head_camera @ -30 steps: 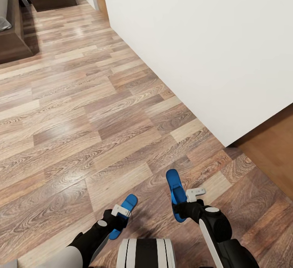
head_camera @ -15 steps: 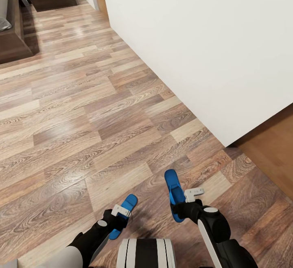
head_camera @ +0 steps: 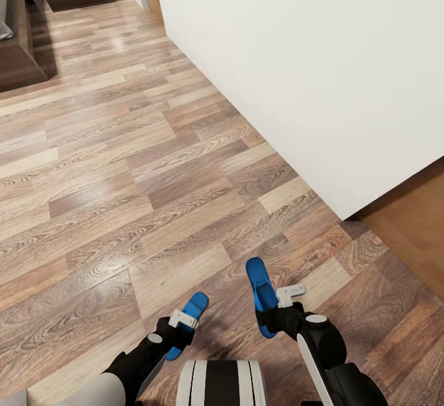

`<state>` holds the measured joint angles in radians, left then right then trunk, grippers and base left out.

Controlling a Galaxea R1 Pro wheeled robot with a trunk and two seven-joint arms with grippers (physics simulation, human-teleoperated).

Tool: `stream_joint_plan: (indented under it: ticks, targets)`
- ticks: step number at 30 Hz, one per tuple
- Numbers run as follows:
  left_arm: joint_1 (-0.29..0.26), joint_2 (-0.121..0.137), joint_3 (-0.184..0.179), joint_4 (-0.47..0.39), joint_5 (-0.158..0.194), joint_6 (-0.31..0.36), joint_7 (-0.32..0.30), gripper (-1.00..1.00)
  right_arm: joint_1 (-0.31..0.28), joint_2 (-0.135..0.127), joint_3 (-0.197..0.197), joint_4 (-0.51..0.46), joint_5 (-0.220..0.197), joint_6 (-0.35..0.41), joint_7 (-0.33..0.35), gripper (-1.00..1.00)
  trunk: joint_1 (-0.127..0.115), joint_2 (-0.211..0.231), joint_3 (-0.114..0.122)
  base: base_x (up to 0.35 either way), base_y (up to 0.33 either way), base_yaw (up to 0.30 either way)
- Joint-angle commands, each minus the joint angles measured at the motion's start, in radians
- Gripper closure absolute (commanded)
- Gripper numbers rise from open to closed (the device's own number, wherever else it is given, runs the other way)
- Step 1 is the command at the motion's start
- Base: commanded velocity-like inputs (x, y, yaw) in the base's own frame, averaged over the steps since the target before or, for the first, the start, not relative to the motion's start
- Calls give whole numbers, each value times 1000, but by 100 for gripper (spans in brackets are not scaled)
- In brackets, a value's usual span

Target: In the bedroom, move the book from the bed onto either nightstand, and place the two sandals side by side next to the bed.

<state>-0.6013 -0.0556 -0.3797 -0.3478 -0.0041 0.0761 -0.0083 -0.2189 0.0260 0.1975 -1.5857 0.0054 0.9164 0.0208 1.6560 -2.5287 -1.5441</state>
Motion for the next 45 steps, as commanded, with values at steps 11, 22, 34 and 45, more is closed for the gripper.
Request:
stream_joint_plan:
  ticks: [11,22,34,45]
  targets:
    - [0,0,-2,-3,0,5,0,-100,0,0,0,0,-1,5,-1,100,0,0,-4,0,0,0]
    - [0,0,-2,-3,0,4,1,-100,0,0,0,0,-1,6,-1,100,2,-1,-20,0,0,0]
    - [0,0,-2,-4,0,4,1,-100,0,0,2,-1,-1,6,-1,100,2,-1,-20,0,0,0]
    - [0,0,-2,-5,0,4,1,-100,0,0,2,0,-1,7,-1,100,6,-3,-51,0,0,0]
